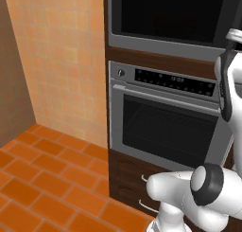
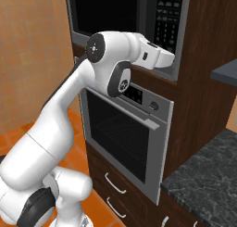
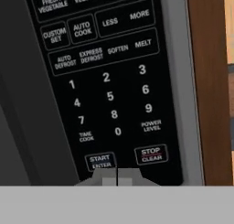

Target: Pick the lime from the sink and place it in the bowl. Then pick the bowl and place it in the microwave. Then close the microwave door and press the start button.

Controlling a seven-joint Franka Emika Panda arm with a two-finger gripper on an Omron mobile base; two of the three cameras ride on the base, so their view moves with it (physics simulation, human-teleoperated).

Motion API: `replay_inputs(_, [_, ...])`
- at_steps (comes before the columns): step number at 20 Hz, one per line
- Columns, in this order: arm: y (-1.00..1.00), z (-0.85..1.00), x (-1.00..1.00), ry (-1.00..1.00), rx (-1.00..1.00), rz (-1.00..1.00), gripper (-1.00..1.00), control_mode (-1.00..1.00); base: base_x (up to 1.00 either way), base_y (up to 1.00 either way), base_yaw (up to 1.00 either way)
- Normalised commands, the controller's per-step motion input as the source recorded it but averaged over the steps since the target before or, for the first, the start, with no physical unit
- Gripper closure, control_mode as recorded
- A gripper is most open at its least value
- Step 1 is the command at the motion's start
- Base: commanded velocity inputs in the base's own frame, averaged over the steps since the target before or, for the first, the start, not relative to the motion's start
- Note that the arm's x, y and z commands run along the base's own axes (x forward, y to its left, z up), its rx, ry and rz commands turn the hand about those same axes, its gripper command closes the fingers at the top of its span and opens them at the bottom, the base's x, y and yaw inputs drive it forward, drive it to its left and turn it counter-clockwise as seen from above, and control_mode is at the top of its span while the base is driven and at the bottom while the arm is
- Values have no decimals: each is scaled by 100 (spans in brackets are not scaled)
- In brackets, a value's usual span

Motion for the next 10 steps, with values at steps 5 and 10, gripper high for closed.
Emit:
replay_inputs(5, [0, -8, 14, 0, 0, 0, 100, -100, 0, 0, 0])
replay_inputs(10, [0, -6, 11, 0, 0, 0, 100, -100, 0, 0, 0])
